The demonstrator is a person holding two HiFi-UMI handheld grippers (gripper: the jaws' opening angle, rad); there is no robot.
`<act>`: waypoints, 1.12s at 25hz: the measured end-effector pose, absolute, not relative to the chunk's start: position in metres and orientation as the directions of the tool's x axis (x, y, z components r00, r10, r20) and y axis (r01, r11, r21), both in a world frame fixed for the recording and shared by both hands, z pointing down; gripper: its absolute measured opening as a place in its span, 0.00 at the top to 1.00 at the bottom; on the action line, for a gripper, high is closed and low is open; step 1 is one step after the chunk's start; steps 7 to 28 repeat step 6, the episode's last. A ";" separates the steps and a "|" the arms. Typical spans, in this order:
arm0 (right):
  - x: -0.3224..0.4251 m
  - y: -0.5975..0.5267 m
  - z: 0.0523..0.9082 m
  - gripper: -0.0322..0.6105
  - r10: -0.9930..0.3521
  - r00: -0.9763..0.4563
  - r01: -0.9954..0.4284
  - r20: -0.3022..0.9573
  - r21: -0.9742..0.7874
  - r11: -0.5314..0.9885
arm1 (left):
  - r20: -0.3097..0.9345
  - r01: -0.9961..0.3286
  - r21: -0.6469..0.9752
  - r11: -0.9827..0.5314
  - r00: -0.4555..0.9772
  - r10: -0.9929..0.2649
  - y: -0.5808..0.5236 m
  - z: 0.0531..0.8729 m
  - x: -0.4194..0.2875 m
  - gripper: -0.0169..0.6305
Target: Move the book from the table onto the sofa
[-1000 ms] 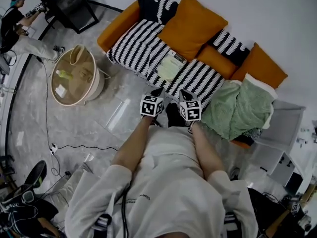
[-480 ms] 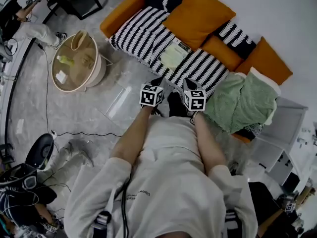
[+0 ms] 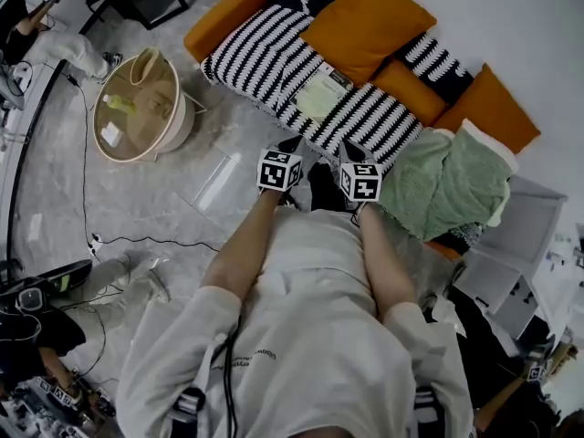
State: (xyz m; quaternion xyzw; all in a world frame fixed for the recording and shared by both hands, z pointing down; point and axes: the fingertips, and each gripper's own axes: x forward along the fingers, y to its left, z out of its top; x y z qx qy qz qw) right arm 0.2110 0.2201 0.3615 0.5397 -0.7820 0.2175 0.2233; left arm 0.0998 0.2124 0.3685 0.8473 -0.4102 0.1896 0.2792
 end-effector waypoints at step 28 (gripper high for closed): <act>0.220 0.217 0.357 0.94 -0.757 -0.307 -0.946 0.577 -0.093 0.312 | 0.539 -0.797 0.313 -0.517 0.597 -0.594 0.204 0.365 0.104 0.96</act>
